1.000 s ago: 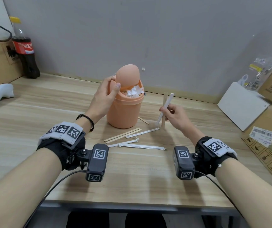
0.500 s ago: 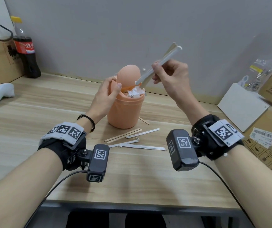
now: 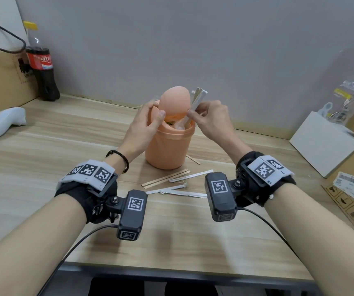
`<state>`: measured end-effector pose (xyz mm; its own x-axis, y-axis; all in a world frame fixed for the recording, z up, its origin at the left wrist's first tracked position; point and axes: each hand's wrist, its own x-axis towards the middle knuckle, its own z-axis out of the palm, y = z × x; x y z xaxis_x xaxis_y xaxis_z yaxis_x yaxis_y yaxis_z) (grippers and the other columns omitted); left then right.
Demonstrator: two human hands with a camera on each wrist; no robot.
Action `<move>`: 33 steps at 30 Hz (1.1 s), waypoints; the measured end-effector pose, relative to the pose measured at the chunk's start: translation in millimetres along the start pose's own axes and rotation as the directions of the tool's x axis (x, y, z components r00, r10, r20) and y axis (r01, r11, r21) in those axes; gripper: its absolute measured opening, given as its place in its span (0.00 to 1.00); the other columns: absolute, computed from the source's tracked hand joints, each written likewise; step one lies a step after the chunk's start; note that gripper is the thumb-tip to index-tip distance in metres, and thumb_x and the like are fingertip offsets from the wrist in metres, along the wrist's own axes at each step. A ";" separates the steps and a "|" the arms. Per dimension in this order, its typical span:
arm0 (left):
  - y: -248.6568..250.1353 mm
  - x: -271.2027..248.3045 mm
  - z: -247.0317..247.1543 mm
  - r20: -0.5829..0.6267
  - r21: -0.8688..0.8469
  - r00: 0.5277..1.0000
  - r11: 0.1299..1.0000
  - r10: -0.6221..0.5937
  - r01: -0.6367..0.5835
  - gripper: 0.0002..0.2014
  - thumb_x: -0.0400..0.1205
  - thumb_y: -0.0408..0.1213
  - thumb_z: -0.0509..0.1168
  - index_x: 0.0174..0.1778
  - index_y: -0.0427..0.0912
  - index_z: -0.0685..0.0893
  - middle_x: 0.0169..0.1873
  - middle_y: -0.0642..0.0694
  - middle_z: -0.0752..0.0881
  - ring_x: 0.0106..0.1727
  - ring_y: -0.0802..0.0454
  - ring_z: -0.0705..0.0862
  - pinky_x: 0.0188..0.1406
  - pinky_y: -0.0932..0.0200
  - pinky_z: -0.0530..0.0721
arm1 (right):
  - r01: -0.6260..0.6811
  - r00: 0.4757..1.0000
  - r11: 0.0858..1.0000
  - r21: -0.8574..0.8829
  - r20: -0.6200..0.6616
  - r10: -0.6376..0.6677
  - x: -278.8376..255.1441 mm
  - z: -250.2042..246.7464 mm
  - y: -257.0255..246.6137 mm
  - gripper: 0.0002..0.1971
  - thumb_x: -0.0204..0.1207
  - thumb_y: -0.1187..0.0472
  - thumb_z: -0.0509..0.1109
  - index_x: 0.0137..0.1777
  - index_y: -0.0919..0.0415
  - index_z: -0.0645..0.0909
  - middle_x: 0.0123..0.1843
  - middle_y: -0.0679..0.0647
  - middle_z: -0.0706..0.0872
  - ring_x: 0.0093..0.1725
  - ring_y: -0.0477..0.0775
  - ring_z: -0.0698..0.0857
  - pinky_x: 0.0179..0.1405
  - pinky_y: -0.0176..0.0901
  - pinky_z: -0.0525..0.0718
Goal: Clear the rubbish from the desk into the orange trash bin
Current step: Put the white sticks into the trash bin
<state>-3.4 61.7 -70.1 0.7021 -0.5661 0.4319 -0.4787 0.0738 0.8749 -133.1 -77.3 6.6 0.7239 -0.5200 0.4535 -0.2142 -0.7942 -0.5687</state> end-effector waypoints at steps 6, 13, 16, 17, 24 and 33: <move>1.0 -0.3 1.0 -0.002 0.000 1.000 1.000 0.009 -0.009 0.17 0.86 0.57 0.60 0.69 0.58 0.75 0.68 0.51 0.80 0.70 0.55 0.77 0.70 0.55 0.75 | -0.047 0.997 0.995 -0.083 0.055 0.052 4.4 4.1 1.2 0.08 0.76 0.58 0.72 0.37 0.57 0.86 0.26 0.50 0.79 0.26 0.45 0.75 0.20 0.29 0.68; 2.9 -0.7 -0.4 0.008 -0.018 1.000 1.000 0.005 -0.005 0.13 0.86 0.56 0.60 0.66 0.63 0.75 0.68 0.52 0.80 0.70 0.55 0.78 0.69 0.56 0.76 | -0.108 0.991 0.992 -0.061 0.069 0.112 0.0 -2.7 -0.6 0.14 0.75 0.55 0.73 0.30 0.57 0.77 0.26 0.49 0.75 0.30 0.49 0.74 0.29 0.44 0.71; 2.0 -0.9 0.2 0.005 -0.009 1.000 1.000 -0.002 0.002 0.16 0.85 0.58 0.60 0.68 0.61 0.75 0.68 0.52 0.80 0.71 0.55 0.78 0.70 0.55 0.75 | -0.093 0.994 0.996 -0.008 0.061 0.093 -1.3 -10.1 -3.8 0.13 0.77 0.55 0.71 0.35 0.64 0.81 0.30 0.52 0.78 0.30 0.47 0.74 0.32 0.44 0.72; 2.0 -0.9 0.7 0.004 -0.006 1.000 1.000 -0.003 0.003 0.17 0.85 0.59 0.60 0.69 0.61 0.75 0.69 0.52 0.80 0.71 0.54 0.78 0.71 0.54 0.75 | -0.082 0.995 0.997 -0.011 0.059 0.083 -1.0 -12.4 -5.1 0.14 0.77 0.55 0.70 0.40 0.68 0.83 0.31 0.55 0.80 0.31 0.48 0.75 0.33 0.44 0.72; 2.7 -1.2 0.7 0.006 0.008 1.000 1.000 -0.009 0.009 0.20 0.85 0.59 0.59 0.72 0.58 0.74 0.69 0.52 0.80 0.70 0.54 0.78 0.71 0.52 0.76 | 0.010 0.989 0.997 -0.079 0.147 0.002 1.5 -22.0 -7.8 0.13 0.78 0.53 0.69 0.41 0.64 0.84 0.33 0.56 0.82 0.32 0.48 0.75 0.33 0.44 0.74; 3.6 -1.2 0.2 -0.003 0.001 1.000 1.000 -0.010 0.010 0.20 0.83 0.61 0.60 0.69 0.59 0.75 0.68 0.51 0.80 0.70 0.55 0.78 0.70 0.53 0.76 | 0.091 0.976 0.995 -0.043 0.203 -0.081 0.0 -10.2 -18.6 0.09 0.72 0.56 0.77 0.45 0.53 0.78 0.34 0.46 0.83 0.32 0.39 0.79 0.36 0.39 0.80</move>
<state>-6.1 62.5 -67.6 0.7085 -0.5646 0.4234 -0.4718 0.0673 0.8791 -135.7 -65.8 24.2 0.8570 -0.3792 0.3489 -0.1750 -0.8510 -0.4951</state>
